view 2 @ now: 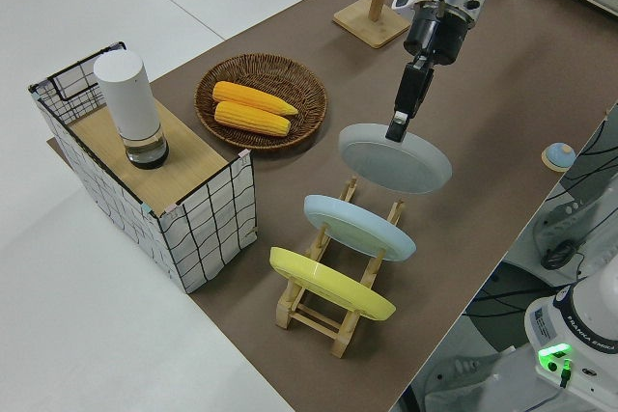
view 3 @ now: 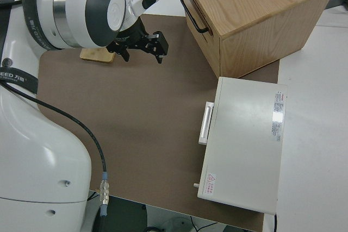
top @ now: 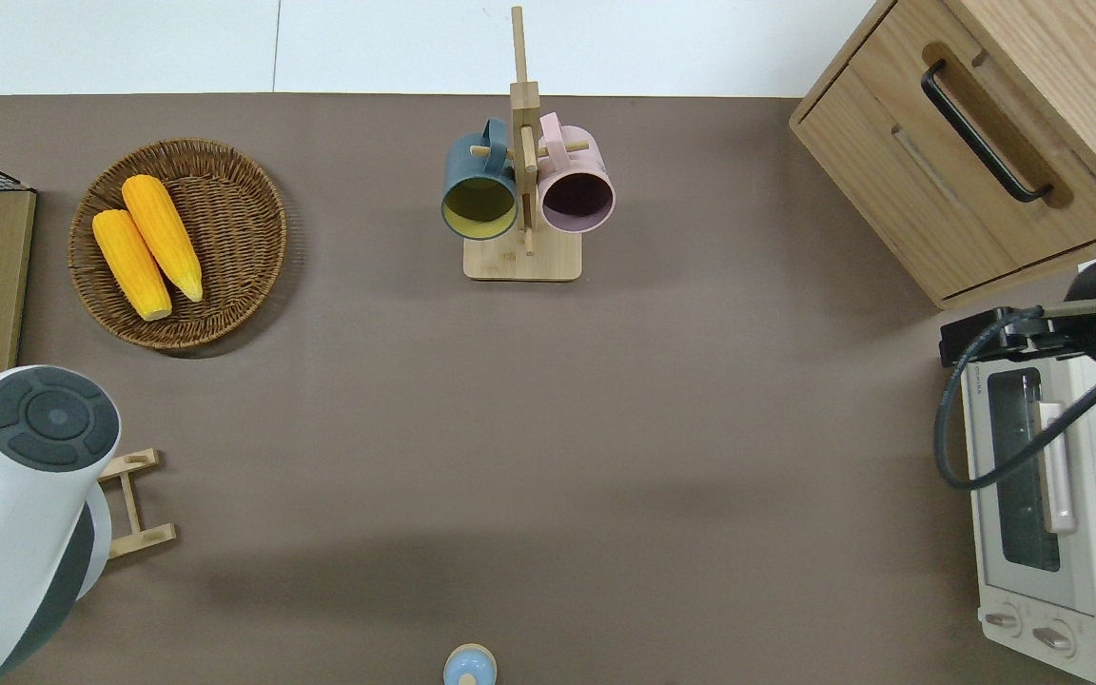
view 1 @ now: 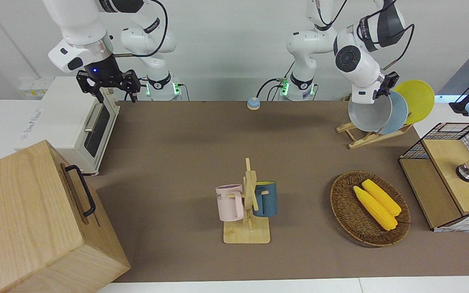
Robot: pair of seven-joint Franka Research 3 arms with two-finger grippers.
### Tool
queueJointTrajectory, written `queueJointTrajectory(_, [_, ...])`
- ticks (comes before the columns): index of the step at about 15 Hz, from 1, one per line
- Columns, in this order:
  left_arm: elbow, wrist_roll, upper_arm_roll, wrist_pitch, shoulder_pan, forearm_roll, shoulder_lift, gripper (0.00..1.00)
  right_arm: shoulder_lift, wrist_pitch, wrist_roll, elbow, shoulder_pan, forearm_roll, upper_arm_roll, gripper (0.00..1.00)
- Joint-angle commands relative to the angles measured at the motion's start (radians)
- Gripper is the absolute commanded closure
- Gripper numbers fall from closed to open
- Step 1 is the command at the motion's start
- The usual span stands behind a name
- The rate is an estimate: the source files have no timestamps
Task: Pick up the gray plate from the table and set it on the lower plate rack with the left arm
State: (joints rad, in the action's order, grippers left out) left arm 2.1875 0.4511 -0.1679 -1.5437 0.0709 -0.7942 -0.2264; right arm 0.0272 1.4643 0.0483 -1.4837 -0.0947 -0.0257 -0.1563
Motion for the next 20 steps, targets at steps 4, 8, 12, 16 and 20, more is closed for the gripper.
queueJointTrajectory(4, [0.052, 0.093, 0.001, -0.022, -0.006, -0.057, 0.018, 1.0, 0.0, -0.001, 0.004, 0.006, 0.007, 0.003, 0.006, 0.017])
queueJointTrajectory(8, [0.057, 0.11, 0.001, -0.026, -0.006, -0.057, 0.044, 1.0, 0.0, -0.002, 0.004, 0.006, 0.007, 0.003, 0.006, 0.017])
queueJointTrajectory(12, [0.058, 0.149, 0.001, -0.032, -0.008, -0.059, 0.07, 1.0, 0.0, -0.001, 0.004, 0.006, 0.007, 0.003, 0.006, 0.017])
queueJointTrajectory(16, [0.058, 0.169, 0.001, -0.038, -0.008, -0.06, 0.097, 1.0, 0.0, -0.001, 0.004, 0.006, 0.007, 0.003, 0.006, 0.017])
queueJointTrajectory(20, [0.058, 0.205, -0.001, -0.038, -0.01, -0.073, 0.119, 1.0, 0.0, -0.002, 0.004, 0.006, 0.007, 0.003, 0.006, 0.017])
